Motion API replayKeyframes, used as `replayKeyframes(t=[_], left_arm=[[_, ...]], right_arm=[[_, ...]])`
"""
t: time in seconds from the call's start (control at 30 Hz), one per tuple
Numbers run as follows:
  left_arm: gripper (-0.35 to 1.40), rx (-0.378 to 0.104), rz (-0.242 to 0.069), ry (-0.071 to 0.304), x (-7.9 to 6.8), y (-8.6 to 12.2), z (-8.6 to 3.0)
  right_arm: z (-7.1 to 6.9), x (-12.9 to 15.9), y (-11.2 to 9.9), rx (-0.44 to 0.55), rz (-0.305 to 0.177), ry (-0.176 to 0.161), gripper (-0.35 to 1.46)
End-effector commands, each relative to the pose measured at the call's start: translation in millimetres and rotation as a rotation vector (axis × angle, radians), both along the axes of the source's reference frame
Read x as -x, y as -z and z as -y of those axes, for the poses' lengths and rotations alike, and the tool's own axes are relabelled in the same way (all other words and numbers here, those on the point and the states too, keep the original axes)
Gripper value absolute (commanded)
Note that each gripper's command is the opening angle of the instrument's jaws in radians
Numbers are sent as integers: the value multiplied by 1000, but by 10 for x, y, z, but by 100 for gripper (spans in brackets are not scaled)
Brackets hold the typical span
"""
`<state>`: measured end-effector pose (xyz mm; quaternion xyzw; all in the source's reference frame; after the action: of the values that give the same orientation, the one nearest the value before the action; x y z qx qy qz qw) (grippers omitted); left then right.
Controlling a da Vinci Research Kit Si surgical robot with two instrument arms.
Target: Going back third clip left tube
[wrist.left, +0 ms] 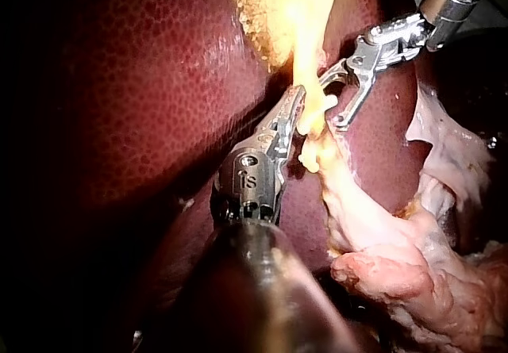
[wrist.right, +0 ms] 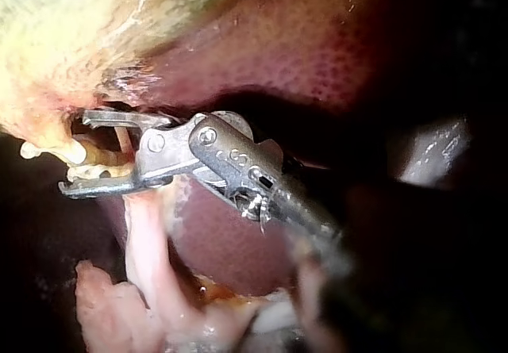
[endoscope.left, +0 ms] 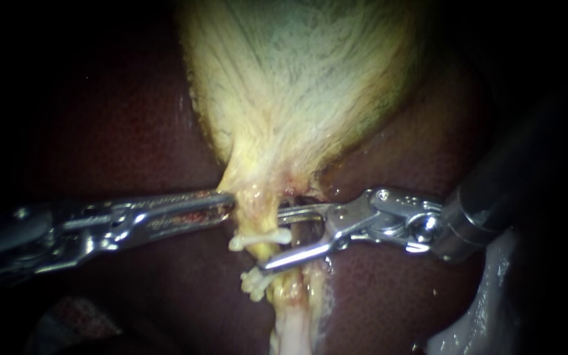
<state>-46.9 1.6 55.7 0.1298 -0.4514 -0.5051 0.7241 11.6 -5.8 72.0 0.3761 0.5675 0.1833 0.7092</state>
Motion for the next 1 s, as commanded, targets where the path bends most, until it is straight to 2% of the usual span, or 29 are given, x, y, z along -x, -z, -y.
replayKeyframes(t=[0.03, 0.37, 0.53, 0.73, 1.0], left_arm=[[-35, 0, 0, 0, 0, -1, 0], [-35, 1, 0, 0, 1, -4, 0], [-35, 3, 0, -1, 3, -7, 2], [-35, 5, 4, -2, 8, -11, 4], [-35, 6, 4, -1, 19, -20, 0]], right_arm=[[-2, 6, 3, 11, -1, -2, 59], [-27, 83, 32, 168, -8, -35, 60], [-34, 110, 45, 244, -11, -24, 60], [-35, 123, 60, 284, -24, -4, 60], [-29, 122, 70, 295, -29, -4, 60]])
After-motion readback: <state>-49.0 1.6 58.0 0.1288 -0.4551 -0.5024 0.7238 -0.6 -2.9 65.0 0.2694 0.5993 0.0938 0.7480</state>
